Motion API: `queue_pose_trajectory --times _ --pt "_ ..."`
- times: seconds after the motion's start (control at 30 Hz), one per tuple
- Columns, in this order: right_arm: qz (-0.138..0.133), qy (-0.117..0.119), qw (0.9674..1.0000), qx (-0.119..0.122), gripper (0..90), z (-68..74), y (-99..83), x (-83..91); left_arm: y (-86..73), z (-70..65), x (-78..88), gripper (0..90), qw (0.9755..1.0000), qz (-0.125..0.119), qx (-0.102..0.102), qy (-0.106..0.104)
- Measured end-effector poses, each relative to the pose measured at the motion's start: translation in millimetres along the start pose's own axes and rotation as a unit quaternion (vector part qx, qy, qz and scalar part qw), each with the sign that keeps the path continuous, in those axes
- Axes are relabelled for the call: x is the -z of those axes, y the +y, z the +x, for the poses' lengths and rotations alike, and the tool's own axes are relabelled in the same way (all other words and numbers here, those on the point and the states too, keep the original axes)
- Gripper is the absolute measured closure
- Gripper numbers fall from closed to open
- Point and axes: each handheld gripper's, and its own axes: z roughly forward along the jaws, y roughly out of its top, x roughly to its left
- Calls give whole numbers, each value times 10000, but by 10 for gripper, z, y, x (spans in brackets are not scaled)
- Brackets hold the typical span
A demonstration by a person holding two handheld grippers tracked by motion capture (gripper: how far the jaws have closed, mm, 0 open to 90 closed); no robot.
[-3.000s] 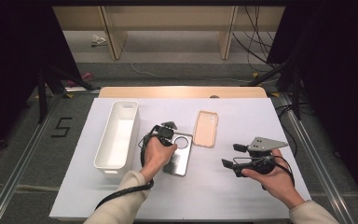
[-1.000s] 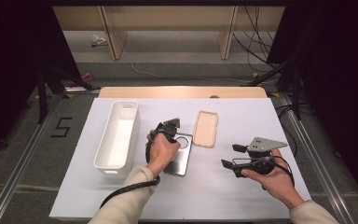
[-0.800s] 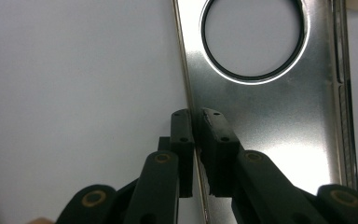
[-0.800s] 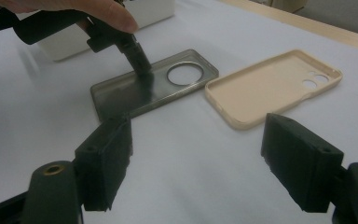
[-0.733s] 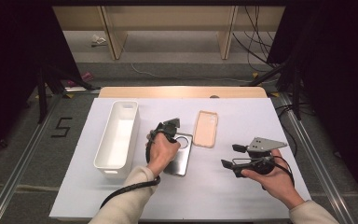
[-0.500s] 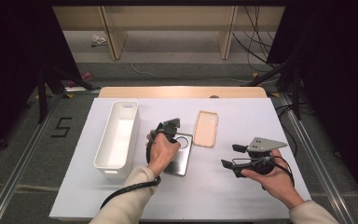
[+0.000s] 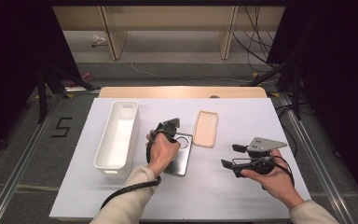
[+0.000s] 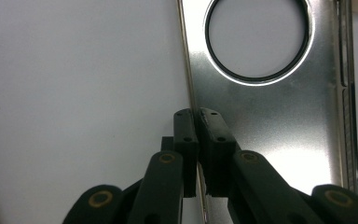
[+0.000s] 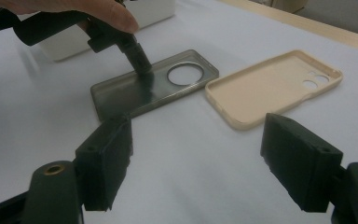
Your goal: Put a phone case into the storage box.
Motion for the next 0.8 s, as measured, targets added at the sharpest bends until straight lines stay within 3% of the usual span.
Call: queue_pose_trajectory --times 0.3,0.47,0.8 --pt "0 3 10000 -7 261 -5 -1 0 1 15 -4 878 10000 -54 -54 5" --pt "-2 3 10000 -5 260 -5 -2 0 -8 4 3 880 10000 -48 77 -10" --pt "-11 -1 10000 -6 261 -8 -1 -2 -44 25 18 885 9998 -183 69 -106"
